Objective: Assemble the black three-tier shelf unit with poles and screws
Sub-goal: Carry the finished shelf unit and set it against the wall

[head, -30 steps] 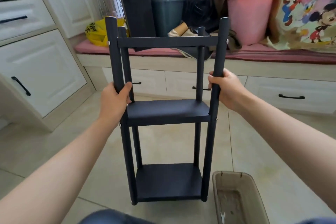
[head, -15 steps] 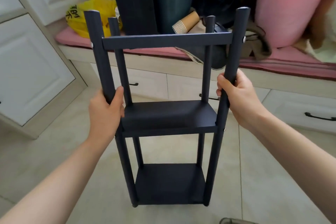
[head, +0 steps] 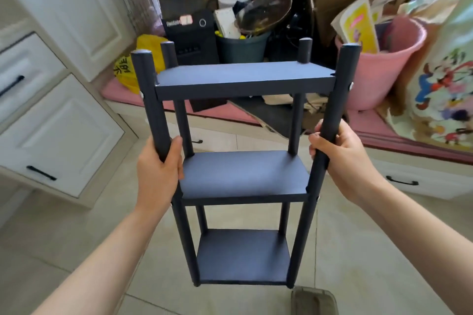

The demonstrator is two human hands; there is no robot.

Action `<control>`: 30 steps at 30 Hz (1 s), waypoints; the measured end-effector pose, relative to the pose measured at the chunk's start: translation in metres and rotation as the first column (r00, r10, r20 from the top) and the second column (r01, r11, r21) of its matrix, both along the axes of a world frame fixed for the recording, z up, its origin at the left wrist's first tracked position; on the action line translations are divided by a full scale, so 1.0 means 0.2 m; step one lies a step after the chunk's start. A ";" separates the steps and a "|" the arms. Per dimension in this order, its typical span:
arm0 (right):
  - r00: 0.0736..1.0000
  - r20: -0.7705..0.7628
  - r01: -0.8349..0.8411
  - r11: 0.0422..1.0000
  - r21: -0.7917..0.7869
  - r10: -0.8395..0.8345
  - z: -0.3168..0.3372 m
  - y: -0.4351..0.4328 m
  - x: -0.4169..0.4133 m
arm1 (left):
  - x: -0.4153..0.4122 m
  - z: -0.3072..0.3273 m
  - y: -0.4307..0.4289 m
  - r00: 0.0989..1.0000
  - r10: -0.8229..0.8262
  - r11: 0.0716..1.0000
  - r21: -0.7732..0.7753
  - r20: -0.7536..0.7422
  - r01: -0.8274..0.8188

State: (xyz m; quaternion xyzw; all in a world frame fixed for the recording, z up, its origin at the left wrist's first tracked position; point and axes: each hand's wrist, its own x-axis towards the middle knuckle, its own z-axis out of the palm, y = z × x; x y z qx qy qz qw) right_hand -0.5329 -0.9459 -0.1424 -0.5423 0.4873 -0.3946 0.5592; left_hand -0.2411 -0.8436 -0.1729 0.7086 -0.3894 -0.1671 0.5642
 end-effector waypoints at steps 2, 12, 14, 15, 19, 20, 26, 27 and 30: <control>1.000 -0.011 0.028 1.000 0.011 -0.028 0.21 0.05 -0.02 | 0.00 0.20 0.02 1.000 -0.022 1.000 0.010 0.009 0.022; 0.963 -0.071 0.264 0.961 0.082 -0.258 0.94 0.52 -0.16 | -0.15 0.92 0.27 0.994 -0.078 0.993 0.086 -0.080 0.085; 0.952 -0.096 0.300 0.951 0.079 -0.292 1.02 0.63 -0.22 | -0.20 1.00 0.33 0.989 -0.124 0.988 0.084 -0.081 0.130; 0.945 -0.107 0.317 0.945 0.077 -0.308 1.05 0.68 -0.25 | -0.22 1.04 0.35 0.987 -0.141 0.986 0.078 -0.077 0.147; 0.904 -0.104 0.422 0.905 0.054 -0.416 1.14 0.89 -0.37 | -0.36 1.13 0.41 0.963 -0.247 0.964 0.079 -0.105 0.255; 0.892 -0.102 0.446 0.893 0.050 -0.440 1.15 0.92 -0.41 | -0.40 1.14 0.42 0.955 -0.274 0.955 0.081 -0.113 0.284; 0.827 -0.129 0.558 0.827 0.064 -0.548 1.19 1.12 -0.71 | -0.72 1.18 0.41 0.906 -0.399 0.907 0.087 -0.144 0.413; 0.809 -0.136 0.583 0.810 0.064 -0.572 1.19 1.14 -0.78 | -0.79 1.18 0.40 0.897 -0.420 0.898 0.082 -0.139 0.433; 0.765 -0.164 0.639 0.766 0.072 -0.623 1.18 1.21 -0.99 | -1.01 1.18 0.39 0.871 -0.470 0.873 0.072 -0.145 0.483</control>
